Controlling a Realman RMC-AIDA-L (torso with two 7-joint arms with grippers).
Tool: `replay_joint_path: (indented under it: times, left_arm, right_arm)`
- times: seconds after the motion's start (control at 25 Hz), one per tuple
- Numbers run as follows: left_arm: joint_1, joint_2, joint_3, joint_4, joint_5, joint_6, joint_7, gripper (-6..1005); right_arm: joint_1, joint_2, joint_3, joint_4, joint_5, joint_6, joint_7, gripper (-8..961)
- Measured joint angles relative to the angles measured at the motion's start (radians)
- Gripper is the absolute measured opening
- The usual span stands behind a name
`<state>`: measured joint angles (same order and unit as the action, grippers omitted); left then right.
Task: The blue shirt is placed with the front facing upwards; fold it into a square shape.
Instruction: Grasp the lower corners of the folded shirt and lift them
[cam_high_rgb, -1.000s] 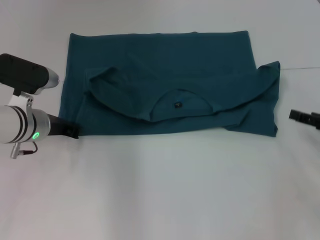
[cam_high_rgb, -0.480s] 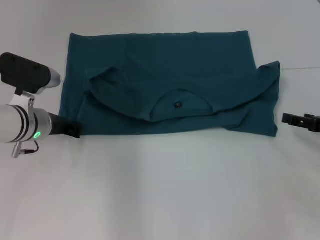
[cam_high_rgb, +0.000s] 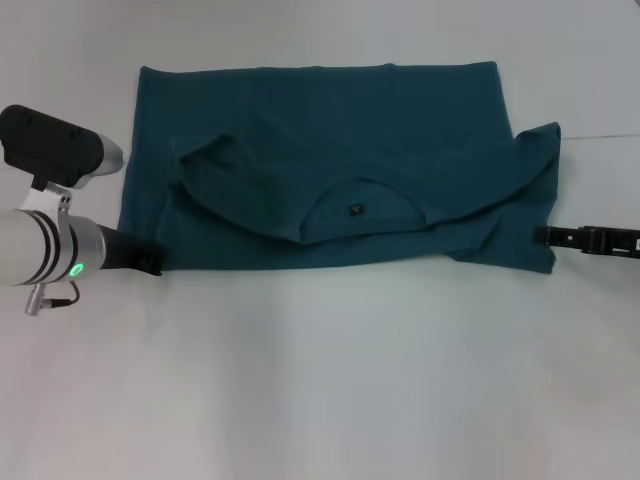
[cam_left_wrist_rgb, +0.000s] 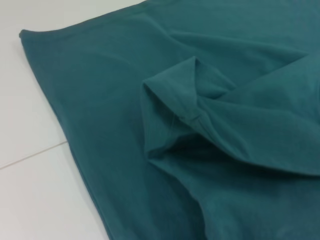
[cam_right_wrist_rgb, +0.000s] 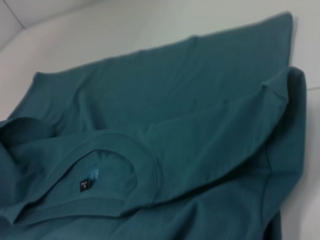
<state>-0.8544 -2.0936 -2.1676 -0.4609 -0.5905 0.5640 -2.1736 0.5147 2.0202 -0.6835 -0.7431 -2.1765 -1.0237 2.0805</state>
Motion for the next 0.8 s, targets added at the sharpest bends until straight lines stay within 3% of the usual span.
replay_joint_path:
  times: [0.16, 0.36, 0.8]
  left_arm:
    - [0.001, -0.001, 0.000, -0.001, 0.000, 0.000, 0.000, 37]
    - [0.002, -0.002, 0.000, -0.002, 0.000, -0.001, 0.001, 37]
    - [0.003, -0.002, 0.000, -0.005, 0.001, 0.002, 0.002, 38]
  right_arm:
    - [0.073, -0.017, -0.001, 0.012, -0.142, 0.008, 0.150, 866]
    - [0.132, -0.020, -0.001, 0.005, -0.266, 0.009, 0.264, 866]
    - [0.158, -0.026, -0.001, 0.077, -0.307, 0.033, 0.324, 865]
